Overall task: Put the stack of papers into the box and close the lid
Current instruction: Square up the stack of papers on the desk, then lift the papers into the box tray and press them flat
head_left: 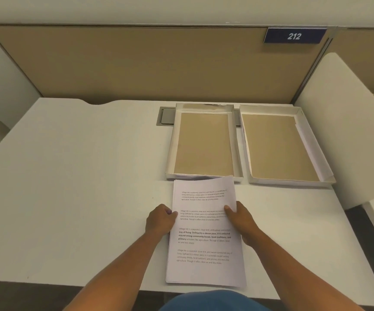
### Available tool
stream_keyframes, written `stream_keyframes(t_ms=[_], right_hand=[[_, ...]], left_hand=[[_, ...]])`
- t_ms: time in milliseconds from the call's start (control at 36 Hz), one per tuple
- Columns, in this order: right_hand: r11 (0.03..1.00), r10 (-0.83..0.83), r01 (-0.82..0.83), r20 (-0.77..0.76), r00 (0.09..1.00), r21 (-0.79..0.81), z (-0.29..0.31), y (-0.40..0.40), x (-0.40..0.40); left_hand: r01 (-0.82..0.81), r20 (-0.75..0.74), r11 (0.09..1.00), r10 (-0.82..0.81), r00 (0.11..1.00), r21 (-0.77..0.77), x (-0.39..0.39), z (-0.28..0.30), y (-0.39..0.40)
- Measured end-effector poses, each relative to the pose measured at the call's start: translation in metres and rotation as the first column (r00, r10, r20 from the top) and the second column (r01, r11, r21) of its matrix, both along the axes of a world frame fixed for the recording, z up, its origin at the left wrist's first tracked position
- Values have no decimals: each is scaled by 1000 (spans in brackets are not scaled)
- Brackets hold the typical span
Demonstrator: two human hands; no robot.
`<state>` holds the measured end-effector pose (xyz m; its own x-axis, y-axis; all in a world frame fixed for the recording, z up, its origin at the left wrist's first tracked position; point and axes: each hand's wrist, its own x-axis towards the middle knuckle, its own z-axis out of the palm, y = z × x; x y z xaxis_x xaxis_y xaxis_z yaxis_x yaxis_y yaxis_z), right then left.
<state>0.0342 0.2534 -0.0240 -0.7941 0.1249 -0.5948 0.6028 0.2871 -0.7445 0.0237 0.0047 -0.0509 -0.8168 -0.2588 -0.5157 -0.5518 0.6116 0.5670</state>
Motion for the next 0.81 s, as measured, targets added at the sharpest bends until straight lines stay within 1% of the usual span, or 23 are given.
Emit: stream_keyframes(t_ms=[56, 111, 194, 222, 250, 278, 306, 333, 361, 389, 444, 528, 639, 722, 806], right_hand=[[999, 28, -27, -63, 998, 28, -1, 0, 3], [999, 34, -32, -140, 990, 16, 1, 1, 8], [998, 41, -50, -237, 971, -29, 10, 4, 11], [997, 44, -60, -256, 966, -53, 14, 5, 11], [994, 47, -71, -274, 960, -81, 18, 6, 10], [991, 44, -79, -292, 955, -111, 22, 7, 9], [987, 36, -82, -306, 951, -140, 27, 8, 8], [983, 28, -83, -319, 947, -162, 32, 9, 7], [981, 22, -84, -334, 942, -173, 37, 10, 5], [981, 20, -86, -354, 935, -172, 42, 10, 3], [985, 21, -88, -402, 916, -149, 52, 11, -2], [987, 17, -92, -476, 879, -134, 67, 15, -10], [981, -32, -88, -584, 811, -176, 82, 20, -15], [969, -98, -68, -626, 774, -236, 83, 20, -11], [974, -143, -10, -645, 750, -228, 68, 16, 1]], left_hand=[[-52, -8, 995, 53, 999, 90, 0, 0, -2], [-125, -31, 967, 135, 990, 223, 1, 1, -4], [-181, -139, 894, 258, 956, 410, 5, 4, -6], [-193, -158, 851, 304, 940, 489, 6, 8, -5], [-208, -141, 779, 354, 925, 591, 6, 12, -4], [-227, -82, 675, 394, 915, 702, 6, 16, -3], [-241, -1, 556, 399, 917, 796, 5, 19, -1], [-237, 65, 457, 361, 930, 857, 5, 23, 0], [-221, 98, 407, 302, 948, 887, 4, 29, 2], [-198, 102, 397, 249, 963, 897, 2, 36, 4], [-144, 54, 433, 214, 975, 890, -5, 50, 9], [-47, -87, 512, 235, 968, 857, -17, 76, 17], [70, -265, 581, 258, 929, 811, -25, 105, 27], [144, -366, 626, 242, 898, 767, -21, 111, 29], [183, -398, 662, 190, 897, 727, -11, 102, 28]])
